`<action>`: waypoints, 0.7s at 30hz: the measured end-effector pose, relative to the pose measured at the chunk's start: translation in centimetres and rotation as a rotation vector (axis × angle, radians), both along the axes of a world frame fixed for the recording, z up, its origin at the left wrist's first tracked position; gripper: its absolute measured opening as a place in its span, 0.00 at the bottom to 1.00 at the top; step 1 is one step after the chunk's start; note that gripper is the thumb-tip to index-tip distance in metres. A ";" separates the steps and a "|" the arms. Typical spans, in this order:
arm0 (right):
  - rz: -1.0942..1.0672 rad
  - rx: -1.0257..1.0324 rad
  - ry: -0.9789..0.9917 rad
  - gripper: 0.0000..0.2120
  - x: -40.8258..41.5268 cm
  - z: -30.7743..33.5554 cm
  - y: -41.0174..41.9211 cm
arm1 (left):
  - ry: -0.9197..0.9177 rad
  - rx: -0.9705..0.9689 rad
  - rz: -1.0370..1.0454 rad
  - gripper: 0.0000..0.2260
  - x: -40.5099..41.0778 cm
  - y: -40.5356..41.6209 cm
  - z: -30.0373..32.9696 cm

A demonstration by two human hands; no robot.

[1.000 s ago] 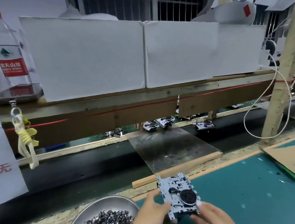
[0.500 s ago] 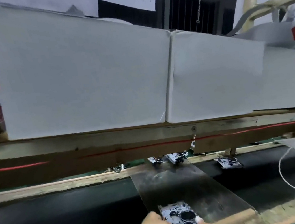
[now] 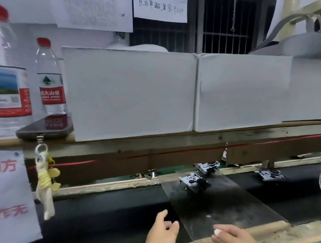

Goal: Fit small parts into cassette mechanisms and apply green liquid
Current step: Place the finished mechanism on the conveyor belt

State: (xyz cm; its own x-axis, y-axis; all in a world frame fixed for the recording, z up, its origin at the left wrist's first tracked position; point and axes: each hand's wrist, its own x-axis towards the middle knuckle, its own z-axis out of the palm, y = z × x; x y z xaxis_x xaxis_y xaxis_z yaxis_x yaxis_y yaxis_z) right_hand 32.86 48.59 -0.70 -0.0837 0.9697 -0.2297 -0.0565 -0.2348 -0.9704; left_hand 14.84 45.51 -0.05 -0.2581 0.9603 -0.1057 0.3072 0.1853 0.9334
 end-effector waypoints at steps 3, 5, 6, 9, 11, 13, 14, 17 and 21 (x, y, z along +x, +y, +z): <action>0.149 0.077 0.017 0.03 -0.4 3.5 -4.6 | -0.042 0.059 -0.026 0.20 0.9 -4.6 2.6; 0.209 0.189 -0.008 0.03 -0.8 6.1 -7.7 | -0.083 0.095 -0.057 0.17 1.6 -7.9 4.8; 0.247 0.240 -0.024 0.04 -1.1 7.1 -9.2 | -0.079 0.112 -0.078 0.16 1.9 -9.8 5.7; 0.396 0.358 -0.086 0.07 -2.5 8.9 -14.2 | 0.004 0.161 -0.108 0.10 2.6 -15.5 7.3; 0.458 0.418 -0.125 0.09 -3.7 9.0 -17.6 | 0.120 0.165 -0.128 0.07 3.0 -19.3 7.6; 0.475 0.478 -0.198 0.13 -4.8 8.4 -20.1 | 0.299 0.132 -0.128 0.12 2.7 -22.1 7.5; 0.484 0.497 -0.231 0.13 -5.4 7.9 -21.1 | 0.372 0.107 -0.111 0.12 2.2 -23.4 7.5; 0.505 0.524 -0.302 0.13 -6.9 6.5 -23.7 | 0.523 0.101 -0.100 0.08 0.2 -26.4 6.7; 0.555 0.502 -0.353 0.14 -9.0 4.1 -25.9 | 0.737 -0.006 -0.069 0.13 -3.5 -29.4 4.7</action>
State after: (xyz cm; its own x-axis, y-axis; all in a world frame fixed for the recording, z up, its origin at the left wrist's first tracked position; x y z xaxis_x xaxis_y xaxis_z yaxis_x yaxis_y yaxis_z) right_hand 23.87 22.66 3.44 -0.5850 0.8025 0.1174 0.2680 0.3278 -0.9059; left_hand 11.38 16.08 4.62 -0.2029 0.9769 0.0664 0.8651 0.1471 0.4795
